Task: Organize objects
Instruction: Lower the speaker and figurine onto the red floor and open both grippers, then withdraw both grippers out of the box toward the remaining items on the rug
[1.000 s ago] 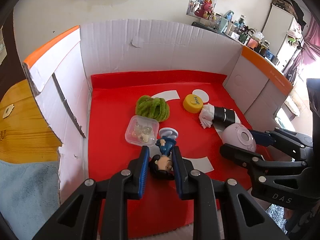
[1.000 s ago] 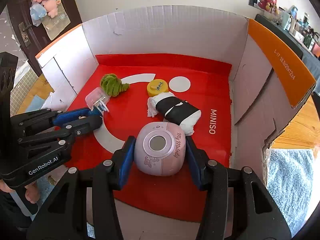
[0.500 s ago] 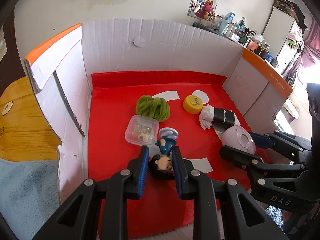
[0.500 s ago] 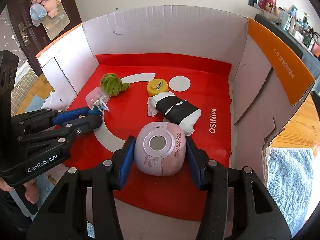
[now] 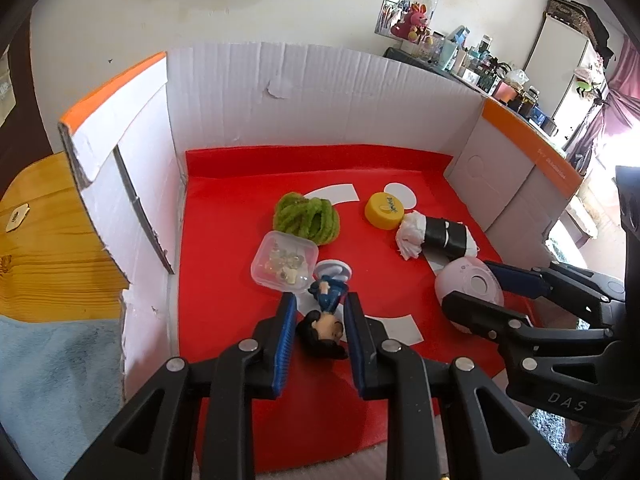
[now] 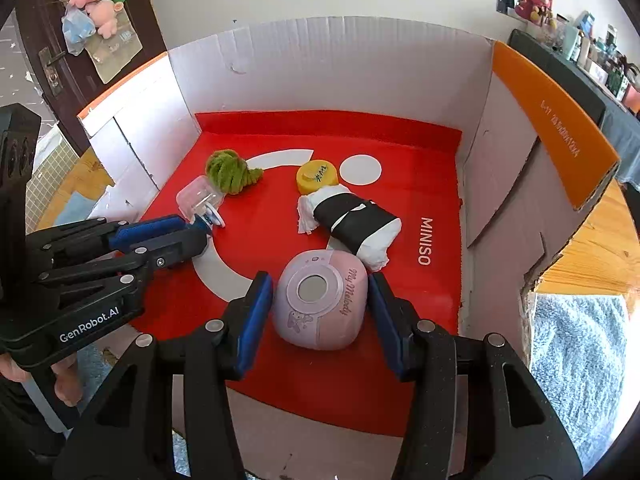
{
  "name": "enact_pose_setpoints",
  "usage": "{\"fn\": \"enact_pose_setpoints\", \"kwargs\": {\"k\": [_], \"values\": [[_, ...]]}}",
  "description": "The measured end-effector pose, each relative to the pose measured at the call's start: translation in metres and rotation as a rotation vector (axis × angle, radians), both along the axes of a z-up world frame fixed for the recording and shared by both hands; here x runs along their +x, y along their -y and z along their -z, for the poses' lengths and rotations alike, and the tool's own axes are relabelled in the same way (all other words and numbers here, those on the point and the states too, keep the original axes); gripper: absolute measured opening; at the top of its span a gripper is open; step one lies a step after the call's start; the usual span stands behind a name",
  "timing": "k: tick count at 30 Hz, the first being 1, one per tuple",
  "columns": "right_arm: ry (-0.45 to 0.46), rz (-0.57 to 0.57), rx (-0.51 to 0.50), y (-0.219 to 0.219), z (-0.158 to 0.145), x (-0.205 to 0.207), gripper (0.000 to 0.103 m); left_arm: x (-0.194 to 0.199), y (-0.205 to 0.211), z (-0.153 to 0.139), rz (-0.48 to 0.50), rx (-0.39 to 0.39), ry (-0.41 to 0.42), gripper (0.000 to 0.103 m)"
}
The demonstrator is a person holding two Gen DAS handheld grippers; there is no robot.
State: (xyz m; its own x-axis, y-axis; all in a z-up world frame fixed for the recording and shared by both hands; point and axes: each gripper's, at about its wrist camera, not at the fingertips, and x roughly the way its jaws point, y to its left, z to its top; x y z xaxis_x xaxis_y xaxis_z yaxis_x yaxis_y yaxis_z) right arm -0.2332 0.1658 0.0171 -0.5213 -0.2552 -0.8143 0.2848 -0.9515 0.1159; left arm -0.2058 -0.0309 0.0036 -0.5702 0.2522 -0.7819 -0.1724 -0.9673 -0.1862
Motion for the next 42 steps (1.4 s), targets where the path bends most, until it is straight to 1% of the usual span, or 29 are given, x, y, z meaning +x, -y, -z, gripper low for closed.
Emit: {"fn": "enact_pose_setpoints", "kwargs": {"k": [2,12,13,14,15,22,27,31,36,38,40,42], "values": [[-0.006,-0.002,-0.001,0.001,-0.002,0.002,0.051,0.001,0.0,-0.002,0.0,-0.001,-0.008,0.032],[-0.023,-0.003,-0.002,0.003,-0.008,0.011,0.052,0.015,-0.002,-0.013,0.005,-0.001,-0.038,0.034],[-0.025,-0.004,-0.004,0.003,-0.009,0.012,0.053,0.017,-0.002,-0.015,0.004,-0.002,-0.042,0.037],[-0.029,-0.003,-0.006,0.002,-0.01,0.014,0.057,0.018,-0.002,-0.016,0.002,-0.004,-0.045,0.039],[-0.033,-0.003,-0.006,0.002,-0.011,0.015,0.06,0.02,-0.003,-0.016,0.001,-0.006,-0.049,0.04],[-0.054,-0.007,-0.01,0.003,-0.018,0.024,0.061,0.032,-0.002,-0.023,-0.002,-0.007,-0.066,0.04],[-0.066,-0.01,-0.013,0.004,-0.021,0.031,0.066,0.042,0.001,-0.028,-0.012,-0.009,-0.078,0.045],[-0.078,-0.011,-0.016,0.005,-0.023,0.038,0.067,0.05,0.002,-0.032,-0.019,-0.012,-0.094,0.053],[-0.093,-0.011,-0.015,0.005,-0.027,0.046,0.072,0.058,0.003,-0.034,-0.02,-0.006,-0.101,0.053],[-0.099,-0.009,-0.014,0.005,-0.028,0.05,0.072,0.063,0.003,-0.035,-0.023,-0.005,-0.105,0.058],[-0.105,-0.008,-0.012,0.005,-0.03,0.054,0.074,0.067,0.003,-0.036,-0.029,-0.004,-0.112,0.061],[-0.111,-0.007,-0.009,0.004,-0.031,0.057,0.077,0.069,0.003,-0.037,-0.032,-0.001,-0.114,0.061]]}}
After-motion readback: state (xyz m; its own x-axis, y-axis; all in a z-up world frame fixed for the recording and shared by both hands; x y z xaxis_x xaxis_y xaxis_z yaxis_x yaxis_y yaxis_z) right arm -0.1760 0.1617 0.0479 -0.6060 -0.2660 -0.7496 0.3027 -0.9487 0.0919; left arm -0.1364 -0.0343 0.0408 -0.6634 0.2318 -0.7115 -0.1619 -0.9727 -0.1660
